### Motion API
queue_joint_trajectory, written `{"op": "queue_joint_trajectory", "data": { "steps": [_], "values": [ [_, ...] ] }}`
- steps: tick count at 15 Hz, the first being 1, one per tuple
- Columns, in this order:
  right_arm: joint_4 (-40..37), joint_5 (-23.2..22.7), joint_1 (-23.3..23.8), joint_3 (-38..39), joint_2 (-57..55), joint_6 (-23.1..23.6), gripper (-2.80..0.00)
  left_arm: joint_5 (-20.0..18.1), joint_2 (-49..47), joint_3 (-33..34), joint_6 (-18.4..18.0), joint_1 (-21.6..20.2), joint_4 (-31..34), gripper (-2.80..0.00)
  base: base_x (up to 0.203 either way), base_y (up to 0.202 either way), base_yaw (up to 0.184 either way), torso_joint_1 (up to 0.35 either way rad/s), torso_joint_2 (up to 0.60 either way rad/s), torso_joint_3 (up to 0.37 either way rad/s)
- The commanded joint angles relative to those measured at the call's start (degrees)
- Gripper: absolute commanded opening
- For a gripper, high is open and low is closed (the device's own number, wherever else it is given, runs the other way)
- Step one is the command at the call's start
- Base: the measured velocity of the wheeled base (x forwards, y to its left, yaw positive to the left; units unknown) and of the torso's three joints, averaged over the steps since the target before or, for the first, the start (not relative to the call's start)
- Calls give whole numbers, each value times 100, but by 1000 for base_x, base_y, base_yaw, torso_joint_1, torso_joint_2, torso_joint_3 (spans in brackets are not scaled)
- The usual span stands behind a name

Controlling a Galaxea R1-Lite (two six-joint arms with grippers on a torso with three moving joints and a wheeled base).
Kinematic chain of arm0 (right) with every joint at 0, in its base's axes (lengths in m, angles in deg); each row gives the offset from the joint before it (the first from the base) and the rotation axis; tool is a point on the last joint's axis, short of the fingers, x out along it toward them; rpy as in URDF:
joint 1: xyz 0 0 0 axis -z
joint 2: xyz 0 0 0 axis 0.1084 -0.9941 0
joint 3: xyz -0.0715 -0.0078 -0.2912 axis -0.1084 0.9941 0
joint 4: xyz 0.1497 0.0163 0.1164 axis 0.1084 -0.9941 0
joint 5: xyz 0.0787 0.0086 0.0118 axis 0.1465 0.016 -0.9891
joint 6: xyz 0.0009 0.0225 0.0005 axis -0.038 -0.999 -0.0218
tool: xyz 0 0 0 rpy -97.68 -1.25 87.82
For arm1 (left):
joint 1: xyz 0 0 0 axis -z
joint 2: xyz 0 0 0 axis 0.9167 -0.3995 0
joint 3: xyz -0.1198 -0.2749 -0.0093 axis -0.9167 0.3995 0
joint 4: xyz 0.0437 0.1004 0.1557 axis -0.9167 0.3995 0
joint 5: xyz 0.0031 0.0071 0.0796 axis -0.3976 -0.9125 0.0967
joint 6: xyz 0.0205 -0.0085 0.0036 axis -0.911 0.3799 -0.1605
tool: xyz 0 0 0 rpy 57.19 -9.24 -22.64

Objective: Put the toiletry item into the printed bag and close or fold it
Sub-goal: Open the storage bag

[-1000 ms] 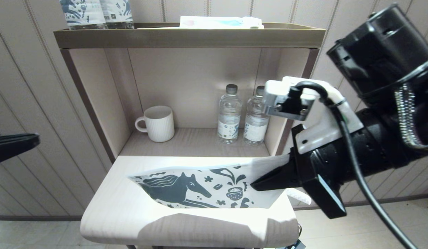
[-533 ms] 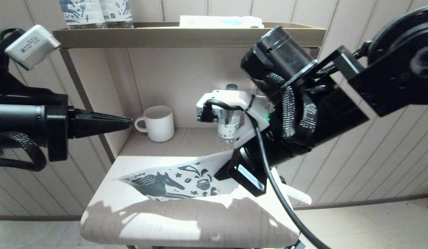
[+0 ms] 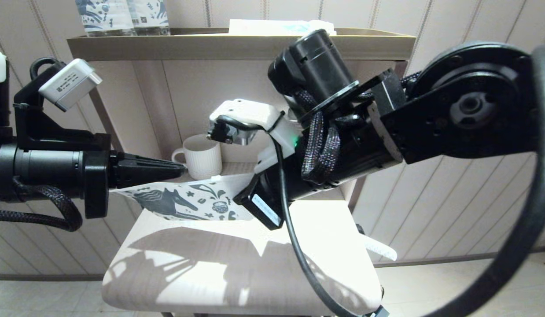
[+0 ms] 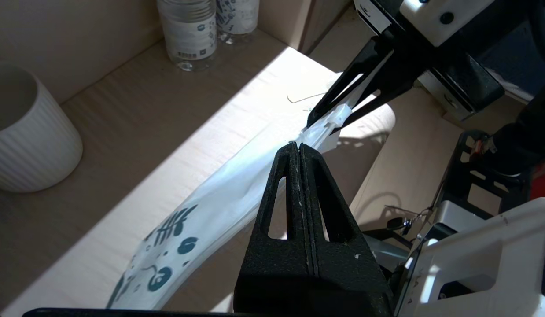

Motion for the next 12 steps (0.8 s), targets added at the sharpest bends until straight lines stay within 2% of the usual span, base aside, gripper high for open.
{"op": "queue_joint_trajectory", "data": {
  "steps": [1, 4, 7, 9, 12],
  "values": [
    [169, 61, -91, 60, 11, 9, -280, -19, 79, 37, -5, -5, 0, -280, 0, 0, 0, 0, 0, 0],
    [555, 212, -141, 483, 43, 7, -280, -20, 203, 70, 4, -5, 0, -280, 0, 0, 0, 0, 0, 0],
    [1591, 621, -191, 1164, 142, 152, -280, -19, 238, 91, -5, -4, -9, -280, 0, 0, 0, 0, 0, 0],
    [1680, 672, -193, 1224, 187, 185, -280, -35, 247, 177, -5, 4, -144, -280, 0, 0, 0, 0, 0, 0],
    [1697, 799, -241, 1224, 173, 255, -280, -29, 266, 538, -19, 4, -744, -280, 0, 0, 0, 0, 0, 0]
  ]
}}
